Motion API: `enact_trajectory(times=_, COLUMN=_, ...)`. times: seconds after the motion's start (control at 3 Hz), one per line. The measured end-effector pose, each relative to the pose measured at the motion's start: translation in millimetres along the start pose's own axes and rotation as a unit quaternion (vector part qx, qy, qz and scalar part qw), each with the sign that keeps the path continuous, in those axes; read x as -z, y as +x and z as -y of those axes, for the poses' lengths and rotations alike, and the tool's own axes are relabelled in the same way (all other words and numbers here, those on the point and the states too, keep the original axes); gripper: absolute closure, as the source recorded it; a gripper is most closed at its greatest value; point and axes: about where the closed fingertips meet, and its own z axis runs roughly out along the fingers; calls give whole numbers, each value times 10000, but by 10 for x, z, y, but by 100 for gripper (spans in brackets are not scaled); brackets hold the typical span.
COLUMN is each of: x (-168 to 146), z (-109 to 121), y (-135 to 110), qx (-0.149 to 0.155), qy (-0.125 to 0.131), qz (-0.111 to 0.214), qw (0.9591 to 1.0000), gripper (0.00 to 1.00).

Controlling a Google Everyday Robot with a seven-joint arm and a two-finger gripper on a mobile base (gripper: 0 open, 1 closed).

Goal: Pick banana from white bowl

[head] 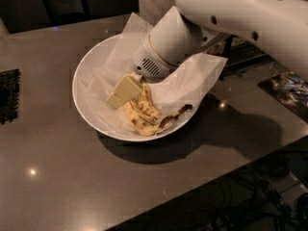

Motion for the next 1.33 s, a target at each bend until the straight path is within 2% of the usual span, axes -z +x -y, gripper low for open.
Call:
enact_trajectory(times=0.33, x=-110, z=5, y=-44, qx=50, qy=-140, qz=-57, qw=9999, gripper=31)
enact_trajectory(times=1.0, x=-385, z=46, y=116, qx=-248, qy=-323, qz=-318, qw=9987, gripper=33)
enact_trajectory(times=1.33, x=-403, z=81, y=193, qx=-404, qy=-245, qz=-395, qw=9981, gripper=34)
